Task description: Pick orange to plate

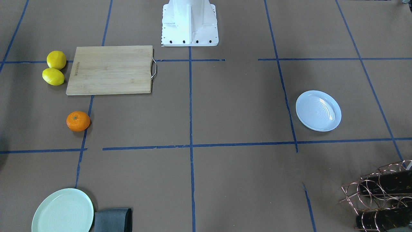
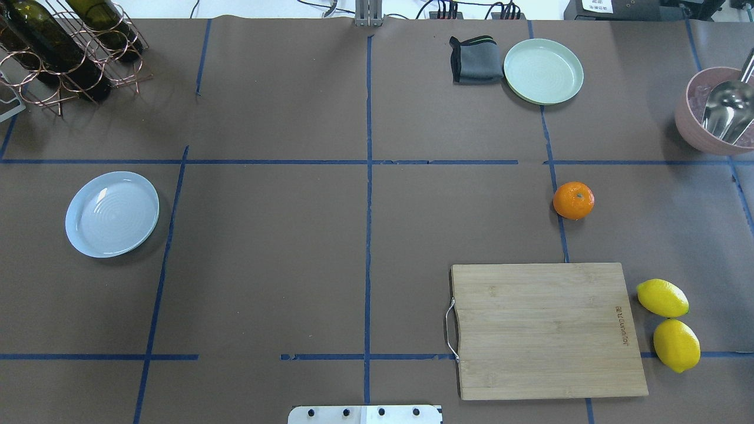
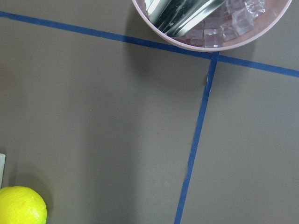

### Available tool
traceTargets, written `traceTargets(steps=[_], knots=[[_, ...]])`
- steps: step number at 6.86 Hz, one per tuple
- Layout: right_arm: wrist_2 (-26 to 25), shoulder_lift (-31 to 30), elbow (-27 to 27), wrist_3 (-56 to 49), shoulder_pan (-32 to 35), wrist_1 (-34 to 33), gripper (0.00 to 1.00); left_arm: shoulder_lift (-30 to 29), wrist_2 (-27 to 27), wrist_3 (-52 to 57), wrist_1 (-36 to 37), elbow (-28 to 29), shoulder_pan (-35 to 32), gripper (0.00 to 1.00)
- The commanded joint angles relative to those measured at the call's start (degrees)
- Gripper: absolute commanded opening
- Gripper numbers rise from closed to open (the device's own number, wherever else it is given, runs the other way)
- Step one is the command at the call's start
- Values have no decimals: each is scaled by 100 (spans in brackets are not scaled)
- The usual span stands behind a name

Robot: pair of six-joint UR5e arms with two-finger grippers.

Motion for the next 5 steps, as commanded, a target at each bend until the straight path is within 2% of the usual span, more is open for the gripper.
traceTargets(steps=[1,2,4,5], knots=[[81,1,2,2,0,9,100,66,-33,-53,-588,-20,245,100],[116,1,2,-7,0,9,100,75,-137,-575,-1098,233,448,100],[344,1,-16,-43,-26,62,100,58,-95,-3483,-2773,585,1605,100],[345,19,-16,-42,-35,71,100,58,1,-4534,-3731,875,2123,100]])
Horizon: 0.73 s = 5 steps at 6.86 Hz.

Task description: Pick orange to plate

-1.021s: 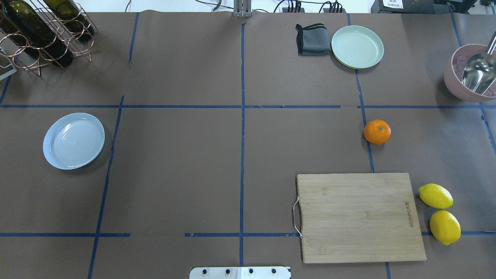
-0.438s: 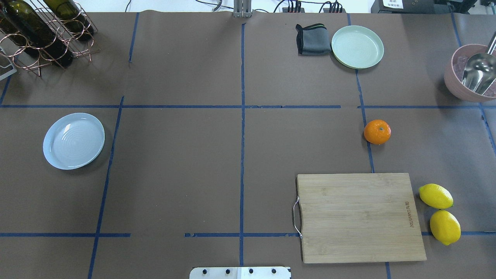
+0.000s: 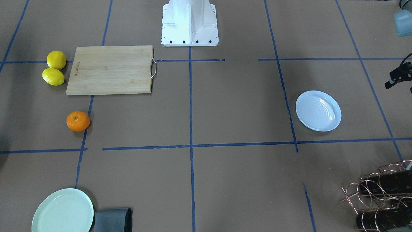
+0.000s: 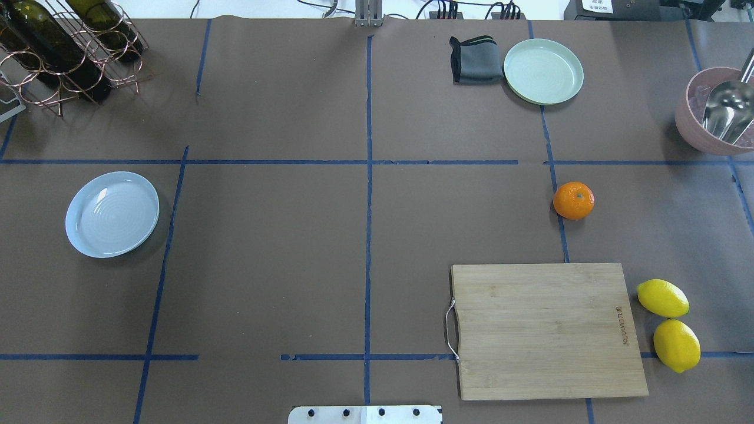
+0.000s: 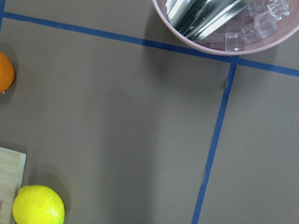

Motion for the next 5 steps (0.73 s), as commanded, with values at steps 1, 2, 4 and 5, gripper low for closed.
traceTargets(steps=[1,2,4,5], knots=[[35,3,-15,19,-47,12,100,3,466,-2259,-1658,431,1249,98],[18,3,-50,19,-56,12,100,3,975,-2503,-1812,545,1516,96],[18,3,-59,1,-65,21,100,-181,1015,-2882,-1822,826,1738,89],[18,3,-59,1,-65,21,100,-199,1032,-2866,-1822,862,1765,88]])
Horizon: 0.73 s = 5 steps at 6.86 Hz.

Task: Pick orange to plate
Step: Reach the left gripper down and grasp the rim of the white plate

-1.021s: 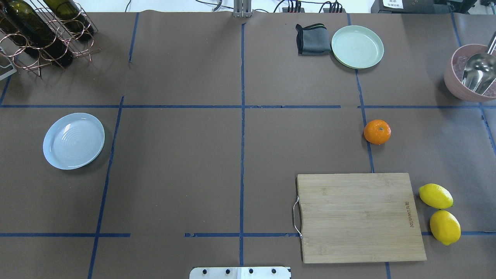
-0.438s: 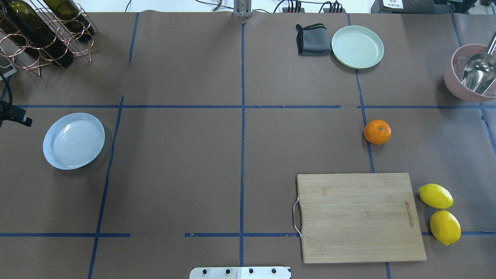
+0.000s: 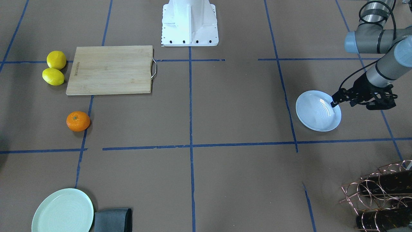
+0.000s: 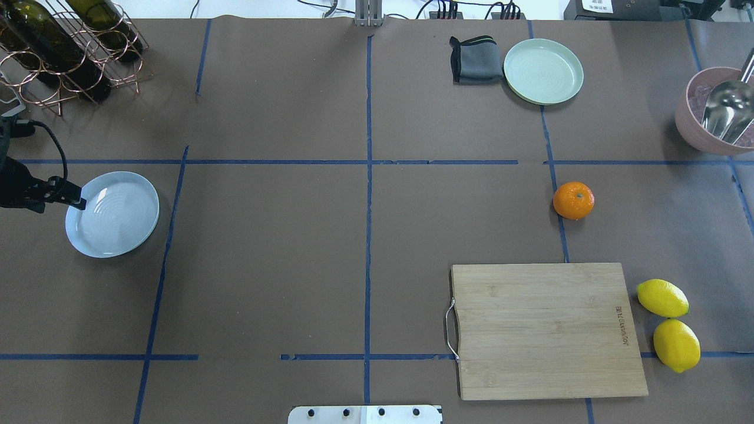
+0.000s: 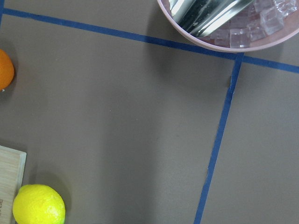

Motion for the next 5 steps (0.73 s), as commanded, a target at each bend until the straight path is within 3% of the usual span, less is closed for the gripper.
traceTargets(steps=[1,2,3,4,5], knots=[[8,0,-12,12,-4,3,100,-44,74,-63,0,164,330,86],[8,0,-20,21,-4,3,100,-44,196,-63,-9,200,385,83],[8,0,-21,29,-4,3,100,-44,206,-54,-9,218,394,69],[8,0,-21,29,-4,3,100,-44,206,-37,-9,253,394,43],[8,0,-21,29,-4,3,100,-53,198,-36,-9,236,394,0]])
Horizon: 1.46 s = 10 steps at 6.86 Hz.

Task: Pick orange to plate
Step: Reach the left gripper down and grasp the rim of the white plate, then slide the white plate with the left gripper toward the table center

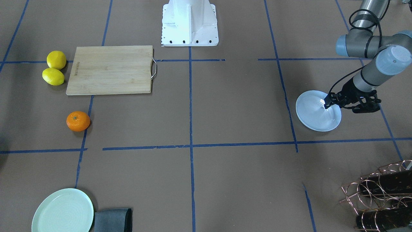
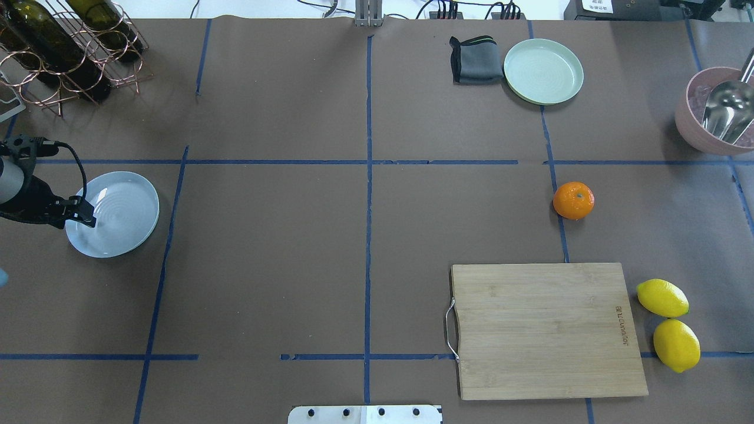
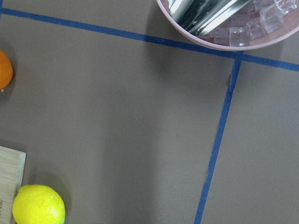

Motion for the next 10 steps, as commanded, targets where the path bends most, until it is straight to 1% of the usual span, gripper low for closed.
traceTargets(steps=[1,2,4,5,6,7,8,9,10], knots=[[9,0,0,2,0,0,100,-33,-18,-2,-9,2,6,0],[18,0,0,2,0,0,100,-68,-1,7,-9,54,6,0],[26,0,0,2,0,0,100,-146,-79,-19,17,-286,6,0],[44,0,8,10,0,9,100,-347,-384,-80,70,-532,6,0],[44,17,26,11,0,9,100,-836,-857,-238,88,-534,6,0],[44,26,35,11,0,9,100,-1590,-879,-892,88,-447,119,0],[53,35,35,11,0,9,100,-2145,-818,-1777,70,-420,825,0],[53,35,43,11,0,9,100,-2603,-374,-2508,79,-429,1459,0],[53,35,43,11,0,9,100,-3026,231,-2733,88,-281,1891,0]])
